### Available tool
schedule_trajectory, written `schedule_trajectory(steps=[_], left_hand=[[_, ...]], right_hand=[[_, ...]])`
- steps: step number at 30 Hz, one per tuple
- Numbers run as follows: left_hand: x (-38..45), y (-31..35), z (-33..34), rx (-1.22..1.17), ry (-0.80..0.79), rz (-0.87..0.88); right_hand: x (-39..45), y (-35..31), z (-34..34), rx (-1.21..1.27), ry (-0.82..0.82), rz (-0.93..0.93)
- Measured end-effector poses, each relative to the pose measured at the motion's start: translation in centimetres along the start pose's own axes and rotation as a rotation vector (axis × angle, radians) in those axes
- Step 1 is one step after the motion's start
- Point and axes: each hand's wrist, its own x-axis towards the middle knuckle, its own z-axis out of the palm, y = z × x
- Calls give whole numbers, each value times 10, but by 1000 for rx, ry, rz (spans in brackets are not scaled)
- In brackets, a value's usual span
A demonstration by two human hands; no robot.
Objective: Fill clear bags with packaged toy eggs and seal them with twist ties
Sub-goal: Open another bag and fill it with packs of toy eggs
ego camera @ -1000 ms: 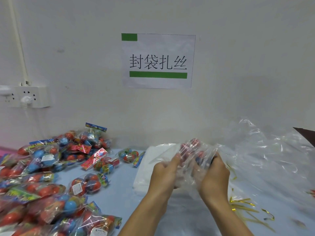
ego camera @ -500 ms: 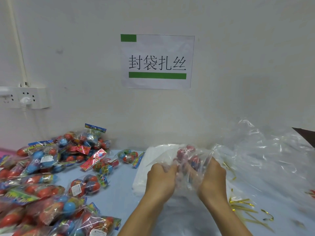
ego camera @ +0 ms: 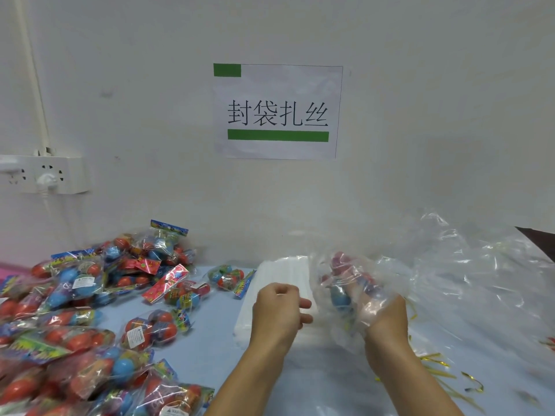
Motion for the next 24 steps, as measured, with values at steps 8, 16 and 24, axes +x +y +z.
schedule_trajectory(steps=[8,16,24], left_hand=[[-4,-12,7,319,-143,215],[-6,-13,10,605,-59,391],[-6,-13,8,600,-202,478]], right_hand=[[-9,0,8,-22,-107,-105],[-8,-3,2,-353,72,-219],[-8,-10,-6,-451,35,-345]])
